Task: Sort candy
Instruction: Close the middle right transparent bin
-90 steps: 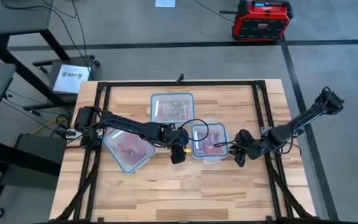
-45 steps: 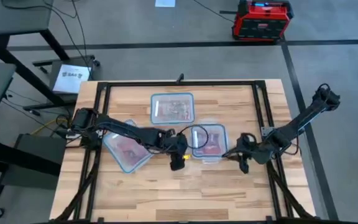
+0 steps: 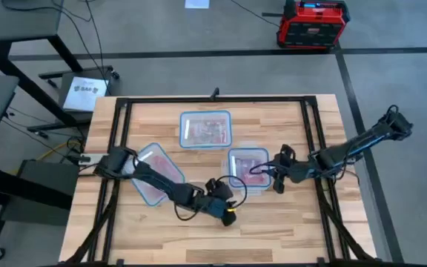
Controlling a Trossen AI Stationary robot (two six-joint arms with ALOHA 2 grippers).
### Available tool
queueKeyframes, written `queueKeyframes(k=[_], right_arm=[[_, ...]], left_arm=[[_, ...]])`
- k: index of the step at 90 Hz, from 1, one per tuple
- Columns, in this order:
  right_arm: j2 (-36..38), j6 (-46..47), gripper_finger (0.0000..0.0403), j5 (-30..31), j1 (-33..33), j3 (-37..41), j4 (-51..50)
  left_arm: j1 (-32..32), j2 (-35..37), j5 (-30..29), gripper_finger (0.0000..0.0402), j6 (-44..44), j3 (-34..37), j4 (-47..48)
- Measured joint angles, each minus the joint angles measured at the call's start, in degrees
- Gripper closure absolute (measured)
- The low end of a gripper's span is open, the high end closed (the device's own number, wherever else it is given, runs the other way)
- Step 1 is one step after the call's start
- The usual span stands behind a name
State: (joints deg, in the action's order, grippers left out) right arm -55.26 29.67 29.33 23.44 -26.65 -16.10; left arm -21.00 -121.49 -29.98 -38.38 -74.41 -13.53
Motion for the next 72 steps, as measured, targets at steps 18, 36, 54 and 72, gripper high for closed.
queueKeyframes(k=[18, 36, 54, 72], right_arm=[[-6.75, 0.03, 0.029, -1.09, 1.73, 0.04, 6.38], [-10.02, 0.27, 0.029, -7.1, 1.99, 0.02, 11.24], [-10.67, 0.18, 0.029, -12.1, 3.58, 0.02, 15.85], [-10.65, 0.27, 0.029, -11.73, 2.91, -0.16, 14.56]], left_arm=[[1.78, -0.55, -1.1, 0.0283, -0.28, -0.02, -1.79], [3.06, -0.55, -3.26, 0.0283, -0.5, -0.02, -1.25], [3.55, -0.55, -5.18, 0.0283, -0.5, -0.02, -1.49], [3.18, -0.55, -5.18, 0.0283, -0.13, -0.02, -1.41]])
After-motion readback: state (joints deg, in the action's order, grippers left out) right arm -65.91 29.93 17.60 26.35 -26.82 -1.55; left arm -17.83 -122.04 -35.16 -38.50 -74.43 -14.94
